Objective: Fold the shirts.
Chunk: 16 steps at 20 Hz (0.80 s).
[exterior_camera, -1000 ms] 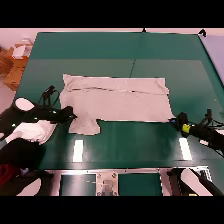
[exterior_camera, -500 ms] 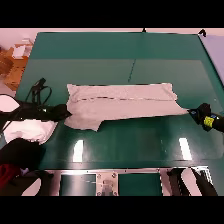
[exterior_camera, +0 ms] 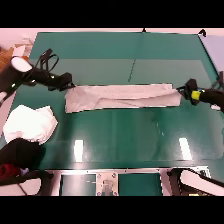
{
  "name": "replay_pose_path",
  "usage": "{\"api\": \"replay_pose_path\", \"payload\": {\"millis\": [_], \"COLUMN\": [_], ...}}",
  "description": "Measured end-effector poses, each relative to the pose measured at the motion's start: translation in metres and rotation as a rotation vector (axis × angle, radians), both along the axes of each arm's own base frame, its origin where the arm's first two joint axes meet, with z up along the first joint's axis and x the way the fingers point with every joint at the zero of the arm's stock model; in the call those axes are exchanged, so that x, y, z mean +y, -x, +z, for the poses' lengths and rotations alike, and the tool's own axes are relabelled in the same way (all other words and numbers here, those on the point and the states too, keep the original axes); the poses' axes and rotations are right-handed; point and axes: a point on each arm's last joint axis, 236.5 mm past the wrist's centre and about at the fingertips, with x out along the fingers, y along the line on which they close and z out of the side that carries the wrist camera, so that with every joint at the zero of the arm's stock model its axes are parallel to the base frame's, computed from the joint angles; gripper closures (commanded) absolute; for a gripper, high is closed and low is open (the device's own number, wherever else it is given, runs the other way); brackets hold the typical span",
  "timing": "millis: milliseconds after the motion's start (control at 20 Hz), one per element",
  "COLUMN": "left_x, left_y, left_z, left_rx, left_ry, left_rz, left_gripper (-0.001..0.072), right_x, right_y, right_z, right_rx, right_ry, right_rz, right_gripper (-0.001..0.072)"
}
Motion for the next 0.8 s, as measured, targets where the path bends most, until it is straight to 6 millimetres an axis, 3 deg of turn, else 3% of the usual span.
{"api": "replay_pose_path", "payload": {"millis": [50,100,150,200,350,400,450,650,800], "left_x": [0.000,0.000,-0.001,0.000,0.006,0.013,0.021,0.046,0.045], "left_y": [-0.014,-0.028,-0.039,-0.048,-0.074,-0.084,-0.092,-0.104,-0.102], "left_z": [-0.008,-0.016,-0.026,-0.033,-0.035,-0.028,-0.020,0.003,0.008], "left_rx": [0.000,-0.002,0.002,0.003,-0.032,-0.059,-0.079,-0.089,-0.075], "left_ry": [-0.003,-0.004,-0.002,-0.003,0.000,0.000,0.001,0.021,0.030], "left_rz": [-0.001,0.001,0.004,0.006,0.033,0.049,0.063,0.106,0.098], "left_gripper": [0.0683,0.0463,0.0114,-0.0013,-0.0013,-0.0013,-0.0013,-0.0013,-0.0013], "right_x": [0.001,0.003,0.004,0.003,-0.012,-0.025,-0.037,-0.078,-0.079], "right_y": [-0.015,-0.027,-0.039,-0.049,-0.073,-0.079,-0.080,-0.057,-0.038], "right_z": [-0.011,-0.022,-0.035,-0.046,-0.052,-0.047,-0.041,-0.042,-0.064], "right_rx": [0.013,0.031,0.049,0.062,0.058,0.047,0.043,0.111,0.180], "right_ry": [-0.006,-0.012,-0.022,-0.029,-0.036,-0.020,-0.004,0.061,0.051], "right_rz": [0.006,0.015,0.018,0.019,0.018,0.019,0.032,0.115,0.209], "right_gripper": [0.0697,0.0635,0.0385,0.0276,0.0278,0.0254,0.0184,0.0170,0.0169]}}
